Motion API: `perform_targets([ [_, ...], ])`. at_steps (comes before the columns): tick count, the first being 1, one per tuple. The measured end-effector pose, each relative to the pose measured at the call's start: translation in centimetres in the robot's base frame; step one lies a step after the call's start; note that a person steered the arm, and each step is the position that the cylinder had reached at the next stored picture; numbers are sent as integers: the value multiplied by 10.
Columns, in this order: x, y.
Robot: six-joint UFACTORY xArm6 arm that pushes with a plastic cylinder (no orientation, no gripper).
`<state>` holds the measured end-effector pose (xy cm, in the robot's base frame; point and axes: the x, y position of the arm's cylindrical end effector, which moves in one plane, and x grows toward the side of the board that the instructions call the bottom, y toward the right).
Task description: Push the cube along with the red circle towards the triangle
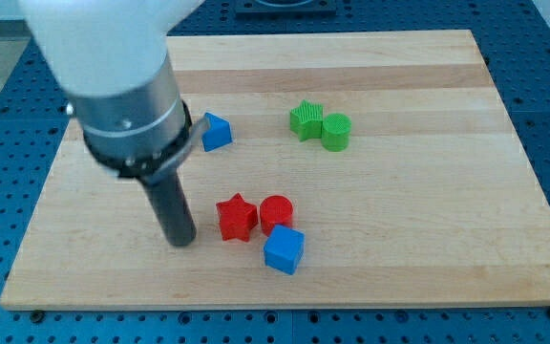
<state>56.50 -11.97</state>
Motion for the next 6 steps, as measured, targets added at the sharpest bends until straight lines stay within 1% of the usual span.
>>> perform_targets([
  [1, 29, 30],
  [2, 43, 84],
  [3, 41, 112],
  [5, 8, 118],
  [6, 7, 118],
])
